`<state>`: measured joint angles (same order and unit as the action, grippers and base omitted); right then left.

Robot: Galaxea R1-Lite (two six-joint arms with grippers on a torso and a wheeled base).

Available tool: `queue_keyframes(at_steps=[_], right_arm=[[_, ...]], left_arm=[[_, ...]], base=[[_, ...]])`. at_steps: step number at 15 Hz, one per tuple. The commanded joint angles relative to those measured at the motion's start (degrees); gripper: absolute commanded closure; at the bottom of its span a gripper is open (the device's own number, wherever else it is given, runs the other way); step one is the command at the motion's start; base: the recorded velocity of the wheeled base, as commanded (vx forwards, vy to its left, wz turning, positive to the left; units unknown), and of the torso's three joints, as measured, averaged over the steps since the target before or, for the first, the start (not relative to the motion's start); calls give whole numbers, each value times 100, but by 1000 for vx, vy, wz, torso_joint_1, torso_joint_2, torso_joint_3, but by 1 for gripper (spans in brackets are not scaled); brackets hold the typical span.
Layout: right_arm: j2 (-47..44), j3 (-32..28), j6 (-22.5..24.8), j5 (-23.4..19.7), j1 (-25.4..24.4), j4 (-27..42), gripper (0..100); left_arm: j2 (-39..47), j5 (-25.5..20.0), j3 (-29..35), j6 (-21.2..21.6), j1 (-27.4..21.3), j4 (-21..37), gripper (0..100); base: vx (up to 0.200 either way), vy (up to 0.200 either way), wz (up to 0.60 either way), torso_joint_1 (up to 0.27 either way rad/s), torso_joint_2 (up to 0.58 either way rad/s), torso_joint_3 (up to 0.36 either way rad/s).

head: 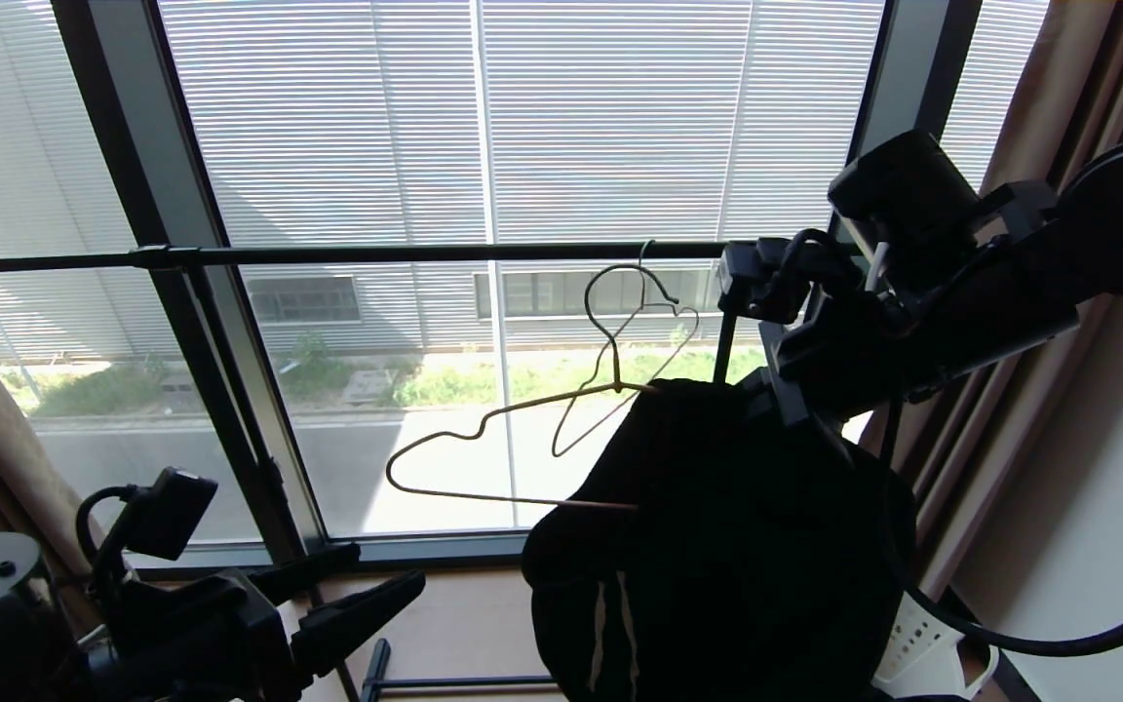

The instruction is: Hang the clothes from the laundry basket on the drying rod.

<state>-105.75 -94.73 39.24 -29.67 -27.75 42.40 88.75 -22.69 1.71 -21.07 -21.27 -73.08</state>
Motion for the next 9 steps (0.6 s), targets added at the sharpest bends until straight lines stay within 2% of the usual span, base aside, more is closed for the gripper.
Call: queue_keyframes(at_steps=[1, 3, 9], right_arm=[[160, 7, -4, -21, 41, -4, 100], [187, -10, -4, -47, 15, -4, 100], [187, -1, -22, -39, -240, -162, 100]], left_arm=[[1470, -69, 269, -187, -61, -83, 0], [2129, -60, 814, -249, -193, -101, 0], [2490, -25, 1315, -284, -536, -92, 0]], base=[[0, 0, 0, 0, 0, 0], [0, 0, 0, 0, 0, 0], [0, 0, 0, 0, 0, 0]])
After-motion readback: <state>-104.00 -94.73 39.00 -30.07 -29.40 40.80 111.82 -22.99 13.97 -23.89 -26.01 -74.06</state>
